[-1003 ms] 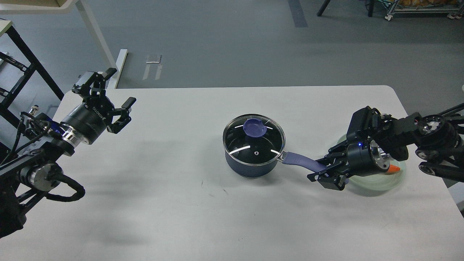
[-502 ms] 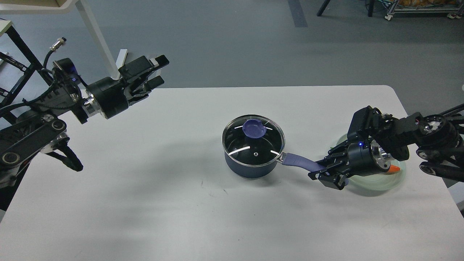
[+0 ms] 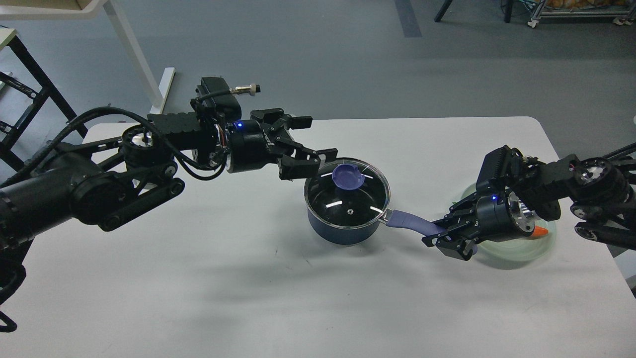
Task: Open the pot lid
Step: 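Reach the left gripper over the pot toward the purple lid knob, then grasp the purple knob of the glass lid with the left gripper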
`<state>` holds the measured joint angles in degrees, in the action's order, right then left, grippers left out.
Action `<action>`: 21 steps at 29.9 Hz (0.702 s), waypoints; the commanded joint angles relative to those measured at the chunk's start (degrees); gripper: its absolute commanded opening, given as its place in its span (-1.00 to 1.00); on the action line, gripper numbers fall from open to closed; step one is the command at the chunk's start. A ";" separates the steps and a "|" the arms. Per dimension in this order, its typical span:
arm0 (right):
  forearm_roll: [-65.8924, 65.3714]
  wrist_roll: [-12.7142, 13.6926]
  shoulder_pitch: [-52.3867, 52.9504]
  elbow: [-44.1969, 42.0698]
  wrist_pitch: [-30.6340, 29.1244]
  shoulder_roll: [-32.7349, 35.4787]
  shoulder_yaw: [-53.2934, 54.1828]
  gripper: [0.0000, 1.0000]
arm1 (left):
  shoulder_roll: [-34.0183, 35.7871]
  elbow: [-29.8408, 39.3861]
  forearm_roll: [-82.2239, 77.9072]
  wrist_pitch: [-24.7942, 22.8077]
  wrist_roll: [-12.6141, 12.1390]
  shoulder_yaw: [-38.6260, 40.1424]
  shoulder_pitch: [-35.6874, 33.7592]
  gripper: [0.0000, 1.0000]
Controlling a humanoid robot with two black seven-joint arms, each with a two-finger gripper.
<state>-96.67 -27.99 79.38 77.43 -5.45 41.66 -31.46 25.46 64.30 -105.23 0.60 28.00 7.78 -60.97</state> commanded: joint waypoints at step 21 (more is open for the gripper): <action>0.08 -0.01 -0.37 -0.09 0.00 -0.26 0.09 -0.28 | -12.63 -12.00 -5.34 1.59 0.00 -5.06 -1.17 0.98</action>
<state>-96.64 -27.99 79.01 77.34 -5.45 41.44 -31.37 13.39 52.81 -110.60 2.25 28.00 2.84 -62.15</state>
